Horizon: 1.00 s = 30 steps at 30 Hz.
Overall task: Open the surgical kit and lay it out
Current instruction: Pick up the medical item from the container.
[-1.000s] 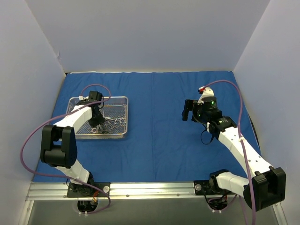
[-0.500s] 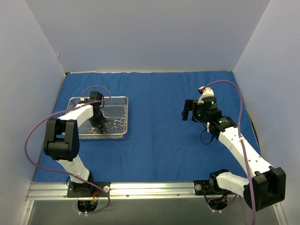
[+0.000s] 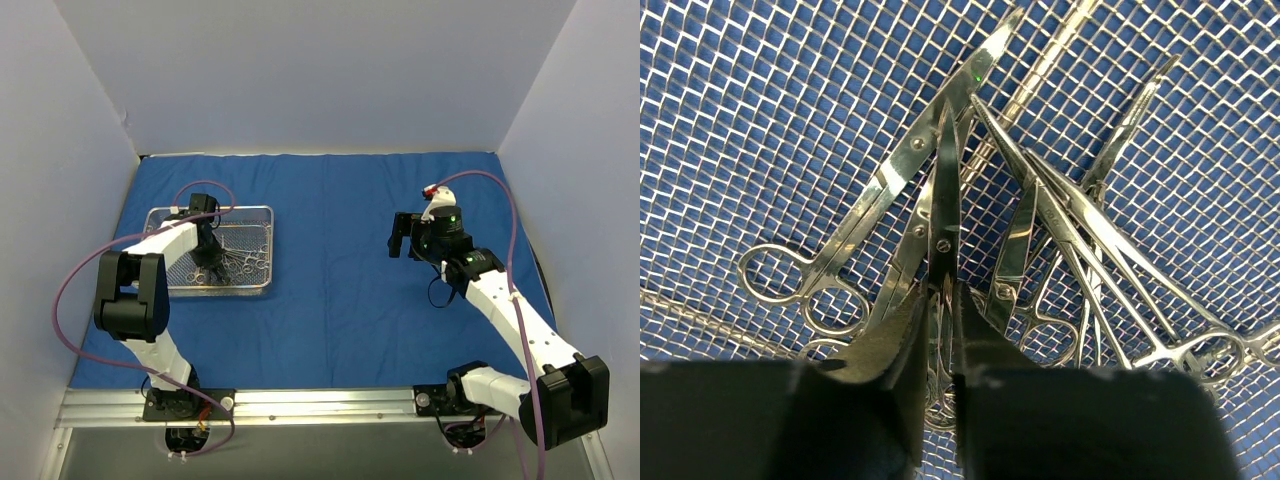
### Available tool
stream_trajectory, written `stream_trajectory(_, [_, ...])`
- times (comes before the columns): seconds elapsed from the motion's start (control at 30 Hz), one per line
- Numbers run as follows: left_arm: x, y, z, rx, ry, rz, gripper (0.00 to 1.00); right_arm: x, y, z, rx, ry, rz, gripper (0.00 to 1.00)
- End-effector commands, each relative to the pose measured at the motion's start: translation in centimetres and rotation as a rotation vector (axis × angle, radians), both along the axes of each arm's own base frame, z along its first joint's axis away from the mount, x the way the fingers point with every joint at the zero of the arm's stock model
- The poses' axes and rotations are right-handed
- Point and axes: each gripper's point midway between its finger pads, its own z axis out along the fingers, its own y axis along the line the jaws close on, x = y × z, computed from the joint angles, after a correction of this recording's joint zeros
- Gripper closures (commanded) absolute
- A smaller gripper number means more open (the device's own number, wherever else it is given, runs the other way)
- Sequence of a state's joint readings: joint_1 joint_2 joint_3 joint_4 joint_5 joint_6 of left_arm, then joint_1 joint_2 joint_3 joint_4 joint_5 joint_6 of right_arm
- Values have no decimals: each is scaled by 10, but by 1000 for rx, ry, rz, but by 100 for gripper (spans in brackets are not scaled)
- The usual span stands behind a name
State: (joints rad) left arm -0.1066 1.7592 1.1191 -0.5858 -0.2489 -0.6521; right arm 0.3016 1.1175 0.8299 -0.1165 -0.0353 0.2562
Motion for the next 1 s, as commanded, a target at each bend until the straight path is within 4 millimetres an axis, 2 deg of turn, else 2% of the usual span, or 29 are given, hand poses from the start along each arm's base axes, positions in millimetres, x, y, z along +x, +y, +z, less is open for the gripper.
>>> stream_trajectory(0.0, [6,0,-1,-16,-10,8,87,3,-1,-1,-6,-7,6,2])
stream_trajectory(0.13, [6,0,5,-13,-11,3,95,2,0,-2,-6,-4,7,2])
stream_trajectory(0.2, [10,1,15,-9,-30,1,98,2,-1,-1,-7,-5,6,2])
stream_trajectory(0.47, [20,13,79,53,-145,-6,98,2,-2,-1,-11,-5,1,2])
stream_trajectory(0.63, [25,14,86,51,-156,-22,98,2,-2,-2,-12,0,1,2])
stream_trajectory(0.7, [26,10,89,36,-148,-33,98,2,-2,-1,-12,-2,1,2])
stream_trajectory(0.8, [30,-1,103,2,-174,-58,98,1,-2,-1,-12,-2,0,2])
stream_trajectory(0.87, [35,-8,121,-5,-212,-72,98,1,-2,1,-10,-6,1,2])
stream_trajectory(0.97, [38,-29,146,-11,-250,-116,98,1,-1,5,-3,-11,3,2])
